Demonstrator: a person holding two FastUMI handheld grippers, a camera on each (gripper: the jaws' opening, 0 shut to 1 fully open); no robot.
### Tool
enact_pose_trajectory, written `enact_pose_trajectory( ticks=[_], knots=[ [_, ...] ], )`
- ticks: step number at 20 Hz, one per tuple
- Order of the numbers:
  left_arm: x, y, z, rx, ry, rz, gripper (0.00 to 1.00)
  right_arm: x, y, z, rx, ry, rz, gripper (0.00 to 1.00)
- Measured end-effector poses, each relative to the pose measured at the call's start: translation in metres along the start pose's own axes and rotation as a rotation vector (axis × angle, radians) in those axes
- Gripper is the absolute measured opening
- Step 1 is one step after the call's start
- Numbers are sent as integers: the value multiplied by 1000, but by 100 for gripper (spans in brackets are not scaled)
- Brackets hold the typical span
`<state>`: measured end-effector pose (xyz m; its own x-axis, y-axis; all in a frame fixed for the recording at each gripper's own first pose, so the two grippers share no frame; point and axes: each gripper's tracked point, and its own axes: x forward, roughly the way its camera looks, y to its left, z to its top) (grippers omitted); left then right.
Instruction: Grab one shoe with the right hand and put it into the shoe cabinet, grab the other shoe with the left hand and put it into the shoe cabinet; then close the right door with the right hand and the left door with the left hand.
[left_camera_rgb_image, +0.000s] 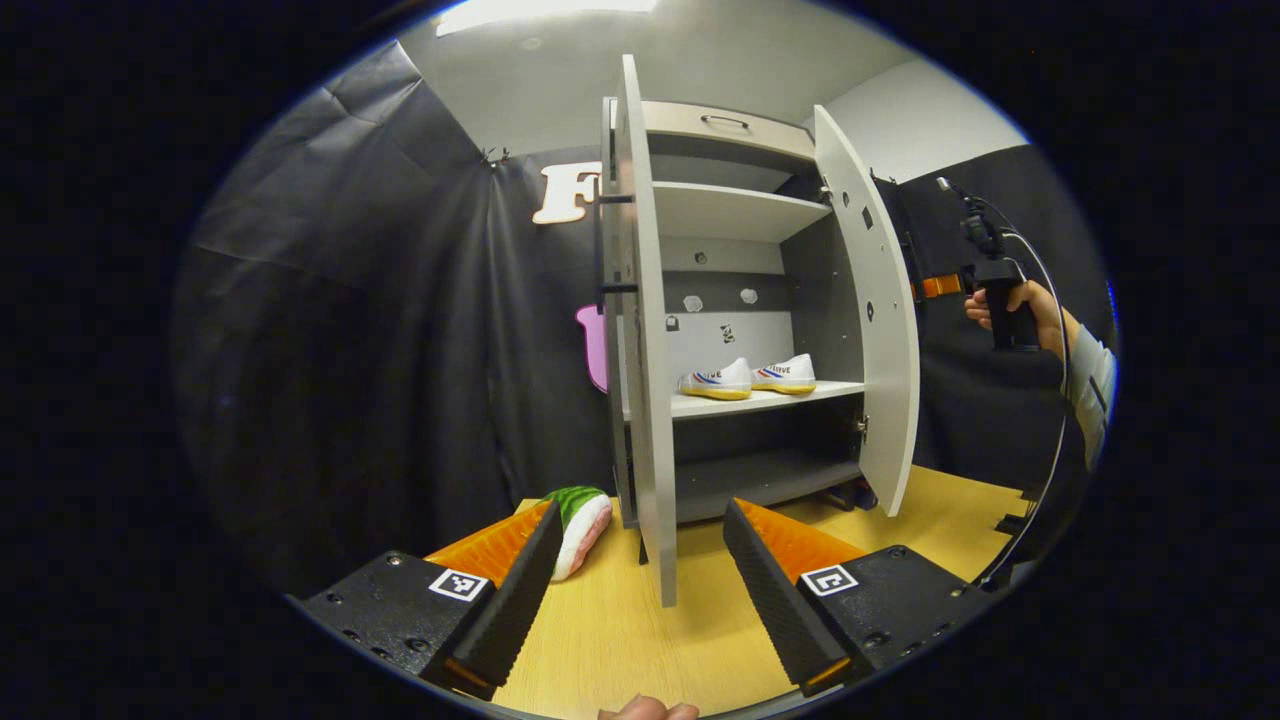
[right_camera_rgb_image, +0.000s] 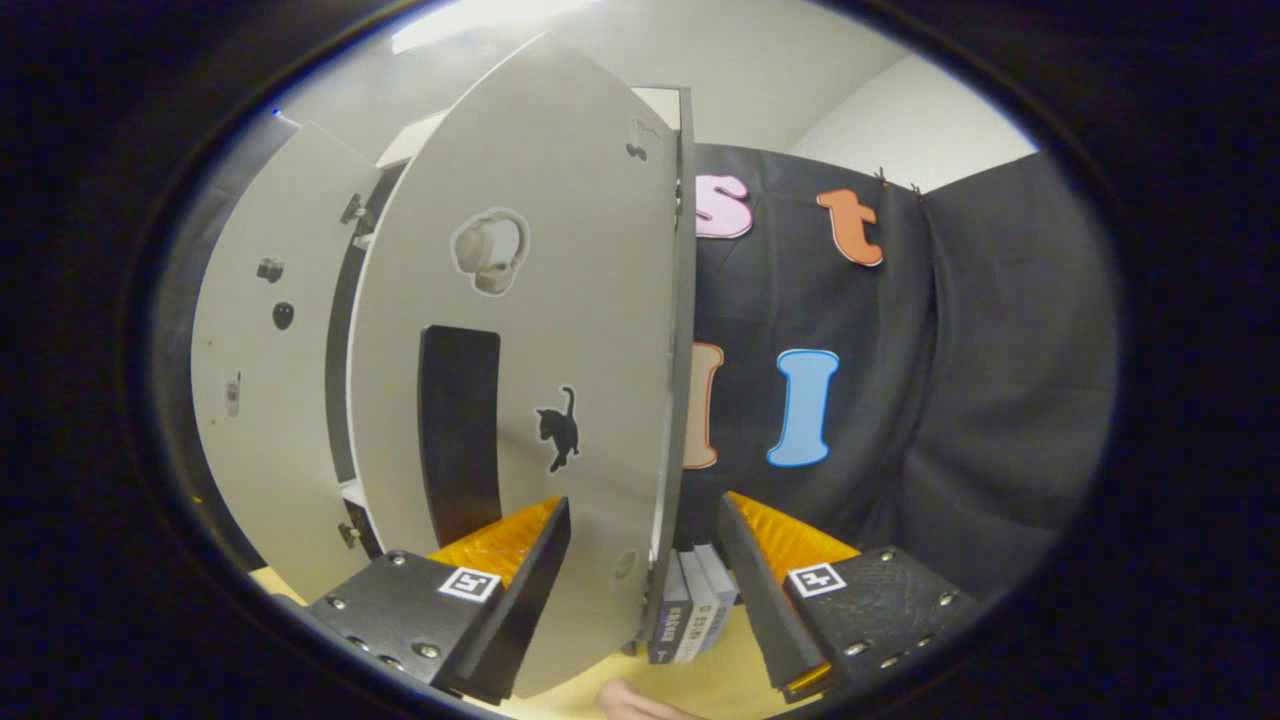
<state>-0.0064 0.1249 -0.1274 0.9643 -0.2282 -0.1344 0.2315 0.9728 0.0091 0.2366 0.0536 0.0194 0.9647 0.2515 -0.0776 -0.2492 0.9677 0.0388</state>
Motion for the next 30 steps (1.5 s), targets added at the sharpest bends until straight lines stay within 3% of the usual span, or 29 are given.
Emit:
enact_pose_trajectory(
  ticks=[4, 6, 10, 14, 16, 18, 21, 23, 25, 28, 30],
  knots=[
    [3, 22, -5, -27, 31, 27, 98, 3, 50, -5, 34, 2, 84, 88],
    [-1, 33, -2, -39, 35, 52, 100, -7, 46, -1, 19, -39, 53, 92],
    [-3, 64, 4, -32, 13, 128, 98, -26, 63, 2, -66, -87, 73, 92],
    [-4, 79, 10, -47, 9, 151, 96, -45, 66, -15, -105, -94, 87, 90],
    [3, 95, 26, -43, -8, 181, 96, -59, 78, -22, -99, -101, 140, 90],
    [13, 111, 47, -13, -24, 217, 97, -64, 92, -30, -99, -91, 194, 97],
    [29, 130, 79, 12, -28, 256, 97, -75, 98, -38, -93, -67, 206, 97],
    [37, 137, 102, 31, -35, 274, 96, -87, 114, -41, -42, -67, 260, 97],
    [47, 138, 123, 7, -42, 278, 98, -101, 125, -40, 3, -75, 298, 97],
    [57, 134, 150, -59, -17, 242, 98, -119, 120, -54, 25, -42, 266, 97],
    [62, 131, 161, -82, 17, 222, 97, -134, 128, -57, 49, -51, 301, 97]
  ],
)
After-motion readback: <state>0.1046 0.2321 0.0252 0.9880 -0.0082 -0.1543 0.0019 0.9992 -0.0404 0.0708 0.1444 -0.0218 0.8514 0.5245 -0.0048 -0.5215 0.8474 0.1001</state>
